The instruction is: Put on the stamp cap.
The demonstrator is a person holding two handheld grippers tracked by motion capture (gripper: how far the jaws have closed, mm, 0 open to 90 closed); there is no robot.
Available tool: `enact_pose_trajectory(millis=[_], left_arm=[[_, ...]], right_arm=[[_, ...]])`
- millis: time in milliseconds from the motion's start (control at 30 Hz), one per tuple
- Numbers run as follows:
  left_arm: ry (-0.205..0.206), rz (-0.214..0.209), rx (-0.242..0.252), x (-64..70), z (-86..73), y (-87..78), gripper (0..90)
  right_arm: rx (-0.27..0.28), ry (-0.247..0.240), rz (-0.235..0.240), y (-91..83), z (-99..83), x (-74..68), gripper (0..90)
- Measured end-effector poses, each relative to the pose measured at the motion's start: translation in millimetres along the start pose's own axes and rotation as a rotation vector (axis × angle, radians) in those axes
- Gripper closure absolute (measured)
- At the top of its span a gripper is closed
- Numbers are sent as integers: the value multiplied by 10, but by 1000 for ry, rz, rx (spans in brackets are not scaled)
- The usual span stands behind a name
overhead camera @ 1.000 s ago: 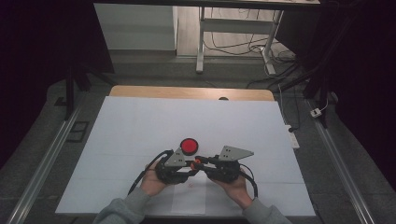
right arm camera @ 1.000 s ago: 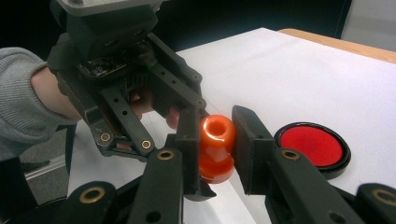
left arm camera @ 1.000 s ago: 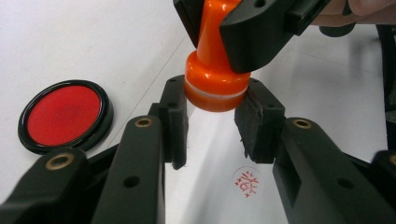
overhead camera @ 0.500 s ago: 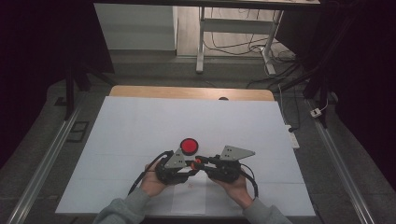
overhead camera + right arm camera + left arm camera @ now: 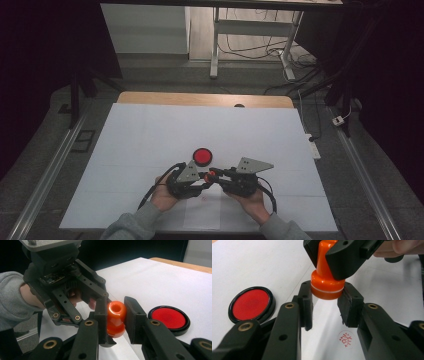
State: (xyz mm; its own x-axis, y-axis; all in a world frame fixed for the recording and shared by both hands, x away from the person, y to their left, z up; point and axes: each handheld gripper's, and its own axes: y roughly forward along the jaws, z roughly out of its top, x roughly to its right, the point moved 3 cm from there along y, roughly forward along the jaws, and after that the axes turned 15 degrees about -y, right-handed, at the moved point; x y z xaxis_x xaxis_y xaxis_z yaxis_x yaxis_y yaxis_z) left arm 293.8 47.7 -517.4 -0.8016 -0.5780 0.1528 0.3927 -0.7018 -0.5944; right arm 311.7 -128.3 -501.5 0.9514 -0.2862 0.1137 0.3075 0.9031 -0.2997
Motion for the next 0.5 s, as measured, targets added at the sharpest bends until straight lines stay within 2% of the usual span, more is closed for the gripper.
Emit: enact_pose_trajectory(millis=[500], left_arm=[[-18, -12, -26, 1, -4, 13, 652]], right_arm=[[-1, -12, -10, 13, -43, -33, 732]])
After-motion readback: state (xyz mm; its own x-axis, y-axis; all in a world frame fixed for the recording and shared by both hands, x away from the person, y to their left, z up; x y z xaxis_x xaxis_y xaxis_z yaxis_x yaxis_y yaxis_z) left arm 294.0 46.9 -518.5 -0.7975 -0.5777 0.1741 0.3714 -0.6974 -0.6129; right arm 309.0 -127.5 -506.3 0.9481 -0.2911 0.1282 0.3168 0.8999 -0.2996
